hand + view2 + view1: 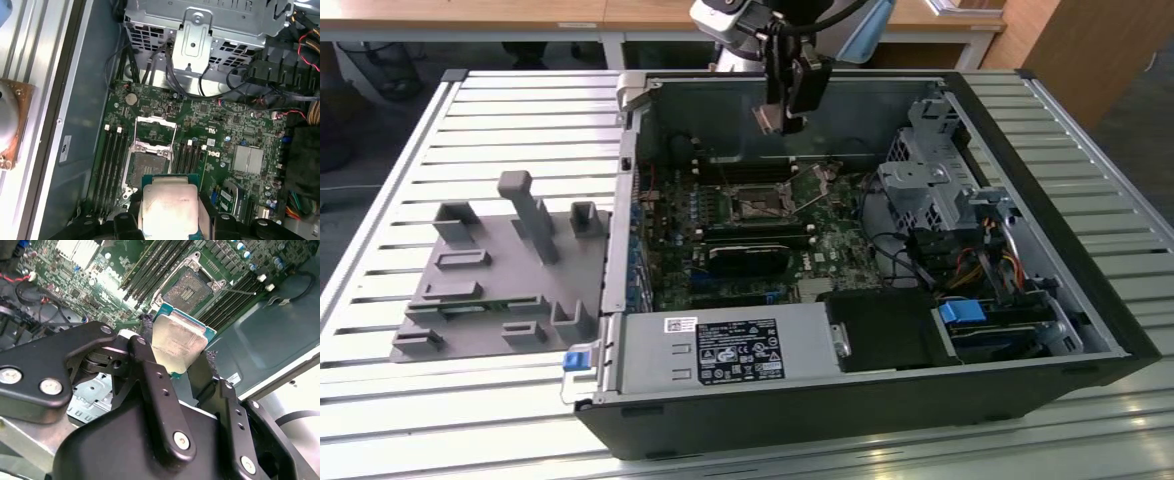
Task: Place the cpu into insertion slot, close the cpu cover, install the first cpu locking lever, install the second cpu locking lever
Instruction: 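Place the cpu into insertion slot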
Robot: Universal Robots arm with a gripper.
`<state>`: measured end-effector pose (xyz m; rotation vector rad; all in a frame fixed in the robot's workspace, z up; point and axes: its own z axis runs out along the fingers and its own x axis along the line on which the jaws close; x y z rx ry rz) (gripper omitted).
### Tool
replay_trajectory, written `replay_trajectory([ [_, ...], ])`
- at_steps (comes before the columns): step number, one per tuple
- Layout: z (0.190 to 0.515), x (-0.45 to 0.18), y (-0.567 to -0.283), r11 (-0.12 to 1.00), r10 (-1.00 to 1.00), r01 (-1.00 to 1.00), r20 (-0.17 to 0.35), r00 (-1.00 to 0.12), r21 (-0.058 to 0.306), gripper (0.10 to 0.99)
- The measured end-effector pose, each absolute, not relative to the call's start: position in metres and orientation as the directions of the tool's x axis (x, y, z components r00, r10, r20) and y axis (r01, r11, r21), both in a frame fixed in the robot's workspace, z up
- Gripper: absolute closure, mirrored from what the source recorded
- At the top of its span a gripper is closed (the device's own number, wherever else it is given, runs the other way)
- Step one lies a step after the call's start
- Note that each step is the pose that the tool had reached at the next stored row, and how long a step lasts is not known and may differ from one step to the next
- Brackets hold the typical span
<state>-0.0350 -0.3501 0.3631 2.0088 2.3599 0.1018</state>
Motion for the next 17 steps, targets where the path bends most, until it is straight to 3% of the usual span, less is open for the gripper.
replay_trajectory([
  [17,0.35,-0.035,-0.344,0.053,0.998,0.996,0.012,-0.054,0.066,0.557],
])
